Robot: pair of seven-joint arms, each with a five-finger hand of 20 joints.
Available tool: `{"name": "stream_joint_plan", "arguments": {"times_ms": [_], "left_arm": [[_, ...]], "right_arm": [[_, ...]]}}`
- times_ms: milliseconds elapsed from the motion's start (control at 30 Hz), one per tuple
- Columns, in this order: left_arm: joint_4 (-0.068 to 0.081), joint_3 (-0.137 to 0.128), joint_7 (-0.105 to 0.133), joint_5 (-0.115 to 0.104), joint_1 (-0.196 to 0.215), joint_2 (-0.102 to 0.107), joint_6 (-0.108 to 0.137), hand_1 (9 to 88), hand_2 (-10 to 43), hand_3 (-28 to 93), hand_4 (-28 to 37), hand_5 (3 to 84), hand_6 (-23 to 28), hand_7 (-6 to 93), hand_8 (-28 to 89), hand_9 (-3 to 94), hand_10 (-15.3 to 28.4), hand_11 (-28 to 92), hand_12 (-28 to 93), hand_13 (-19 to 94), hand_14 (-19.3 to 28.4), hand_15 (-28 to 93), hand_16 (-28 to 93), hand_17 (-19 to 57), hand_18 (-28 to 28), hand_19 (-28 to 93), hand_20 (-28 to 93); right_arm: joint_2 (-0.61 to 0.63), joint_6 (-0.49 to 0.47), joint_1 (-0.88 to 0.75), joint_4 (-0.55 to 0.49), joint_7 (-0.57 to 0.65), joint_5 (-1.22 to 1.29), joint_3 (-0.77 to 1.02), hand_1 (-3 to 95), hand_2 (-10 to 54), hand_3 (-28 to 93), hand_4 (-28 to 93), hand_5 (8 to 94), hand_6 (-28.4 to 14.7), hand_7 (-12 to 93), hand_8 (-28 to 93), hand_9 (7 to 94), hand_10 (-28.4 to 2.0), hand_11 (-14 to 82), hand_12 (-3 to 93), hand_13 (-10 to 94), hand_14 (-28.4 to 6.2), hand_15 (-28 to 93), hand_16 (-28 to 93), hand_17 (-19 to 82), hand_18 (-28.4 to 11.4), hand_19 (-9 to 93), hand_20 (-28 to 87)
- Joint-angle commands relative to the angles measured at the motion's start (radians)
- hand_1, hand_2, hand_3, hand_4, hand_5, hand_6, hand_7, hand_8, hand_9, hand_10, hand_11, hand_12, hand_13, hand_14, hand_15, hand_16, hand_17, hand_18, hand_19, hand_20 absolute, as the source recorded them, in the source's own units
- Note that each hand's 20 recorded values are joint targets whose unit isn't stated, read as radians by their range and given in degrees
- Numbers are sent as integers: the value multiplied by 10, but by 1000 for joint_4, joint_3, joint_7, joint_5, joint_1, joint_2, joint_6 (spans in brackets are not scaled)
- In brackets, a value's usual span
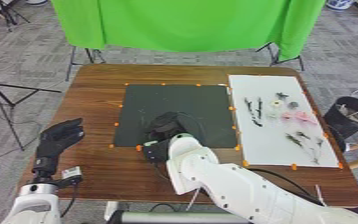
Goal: Arrange flowers
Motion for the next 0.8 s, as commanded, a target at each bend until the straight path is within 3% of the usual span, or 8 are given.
{"name": "stream_joint_plan", "arguments": {"times_ms": [33,300,800], "left_arm": [[4,10,-3,-8,4,-14,3,427,-95,675,-172,519,20,191,-90,498,126,265,124,425,155,275,-6,134,124,163,238],[12,28,-6,-4,-16,-16,-7,426,-95,679,-178,518,20,189,-89,495,127,265,123,423,155,276,-7,130,125,161,235],[16,30,-7,-3,-21,-19,-19,426,-95,678,-179,515,19,189,-89,492,127,266,122,419,156,277,-7,127,125,159,232]], "right_arm": [[-28,37,0,15,5,12,-4,601,-95,625,81,691,-68,517,94,875,-133,324,385,937,-17,515,208,770,-52,740,417],[-28,33,-7,8,-10,58,5,608,-95,631,31,685,-66,519,77,887,-137,271,366,937,-25,464,202,767,-54,698,428],[-25,37,-11,8,-25,89,10,615,-95,636,-16,684,-61,498,71,904,-145,201,355,937,-36,415,185,760,-56,669,408]]}}
